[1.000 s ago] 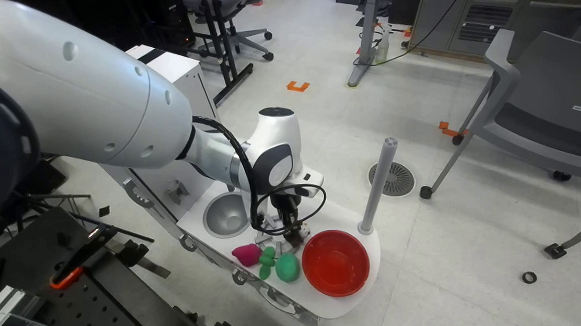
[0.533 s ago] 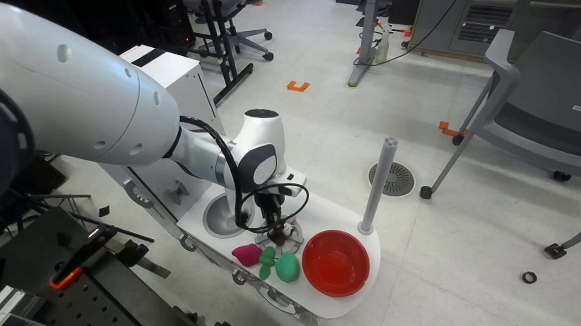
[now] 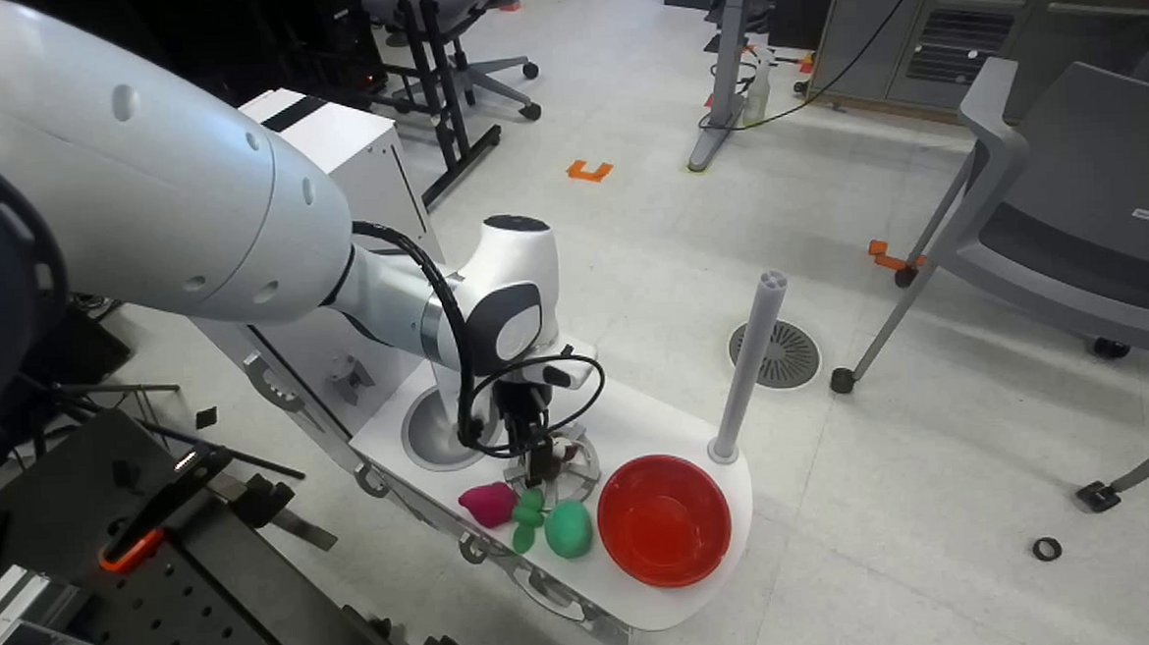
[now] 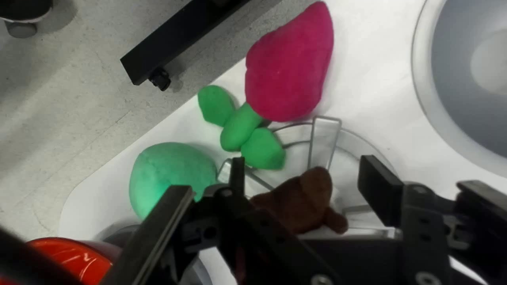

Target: Move the brown doll to the right

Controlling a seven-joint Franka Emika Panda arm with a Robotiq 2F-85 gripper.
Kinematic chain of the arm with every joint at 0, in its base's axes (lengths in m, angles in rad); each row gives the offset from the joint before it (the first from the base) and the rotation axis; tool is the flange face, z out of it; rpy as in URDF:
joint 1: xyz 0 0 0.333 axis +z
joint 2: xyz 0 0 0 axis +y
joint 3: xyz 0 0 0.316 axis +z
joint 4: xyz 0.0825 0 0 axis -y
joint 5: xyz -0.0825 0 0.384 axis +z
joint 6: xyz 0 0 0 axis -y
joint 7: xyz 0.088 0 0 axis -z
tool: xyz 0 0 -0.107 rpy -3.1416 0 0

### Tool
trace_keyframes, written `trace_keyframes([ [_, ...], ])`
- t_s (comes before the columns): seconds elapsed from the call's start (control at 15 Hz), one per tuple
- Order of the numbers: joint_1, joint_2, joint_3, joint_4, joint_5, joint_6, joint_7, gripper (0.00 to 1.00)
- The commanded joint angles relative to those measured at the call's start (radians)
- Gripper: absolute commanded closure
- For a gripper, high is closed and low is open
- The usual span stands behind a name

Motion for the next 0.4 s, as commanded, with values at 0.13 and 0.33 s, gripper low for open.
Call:
trace_keyframes([
  [0.13, -0.014, -0.034, 0.059, -0.013, 0.001, -0.058, -0.108, 0.07],
  [0.33, -0.023, -0.084, 0.087, -0.058, 0.001, -0.074, -0.156, 0.0],
])
